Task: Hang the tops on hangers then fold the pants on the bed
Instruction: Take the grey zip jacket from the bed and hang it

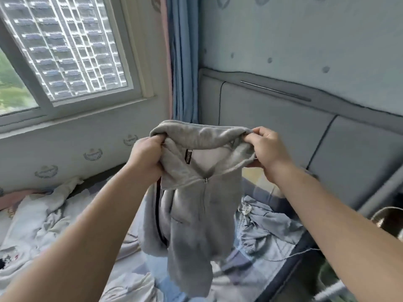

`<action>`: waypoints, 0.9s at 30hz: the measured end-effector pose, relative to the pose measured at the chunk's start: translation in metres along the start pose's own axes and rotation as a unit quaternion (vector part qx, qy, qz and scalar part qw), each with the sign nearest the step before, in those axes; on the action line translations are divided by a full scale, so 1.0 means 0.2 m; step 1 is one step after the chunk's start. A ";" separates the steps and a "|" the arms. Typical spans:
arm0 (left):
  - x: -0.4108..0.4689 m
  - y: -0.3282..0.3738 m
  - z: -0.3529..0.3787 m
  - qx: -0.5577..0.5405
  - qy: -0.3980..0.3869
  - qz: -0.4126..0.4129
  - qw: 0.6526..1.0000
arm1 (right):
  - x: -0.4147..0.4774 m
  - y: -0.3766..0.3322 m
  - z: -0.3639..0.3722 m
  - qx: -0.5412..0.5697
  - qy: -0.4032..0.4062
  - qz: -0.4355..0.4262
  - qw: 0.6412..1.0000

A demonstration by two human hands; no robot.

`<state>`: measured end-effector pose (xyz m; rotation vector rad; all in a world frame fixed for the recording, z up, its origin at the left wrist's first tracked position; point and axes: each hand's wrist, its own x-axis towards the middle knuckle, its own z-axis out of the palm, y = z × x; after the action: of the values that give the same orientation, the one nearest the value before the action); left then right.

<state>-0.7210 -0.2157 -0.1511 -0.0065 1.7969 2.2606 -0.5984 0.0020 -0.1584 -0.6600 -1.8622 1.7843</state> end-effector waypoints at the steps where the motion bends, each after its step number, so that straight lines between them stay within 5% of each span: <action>1: -0.03 0.04 0.02 0.013 -0.028 0.007 0.999 | -0.06 0.00 -0.03 -0.002 0.024 0.001 1.000; 7: -0.32 0.15 0.16 0.071 -0.206 0.043 0.975 | -0.57 -0.01 -0.22 -0.031 0.179 -0.004 0.983; 16: -1.00 0.19 0.57 0.075 -0.478 0.030 0.874 | -1.57 -0.23 -0.72 -0.069 0.367 0.004 0.927; 27: -2.37 0.07 1.03 0.038 -0.715 -0.052 0.696 | -2.90 -0.50 -1.23 -0.118 0.643 -0.073 0.753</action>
<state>-0.2329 -0.1128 -0.0134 1.2354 0.8647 1.2028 0.0039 -0.1820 -0.0543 -1.3230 -1.0364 0.5429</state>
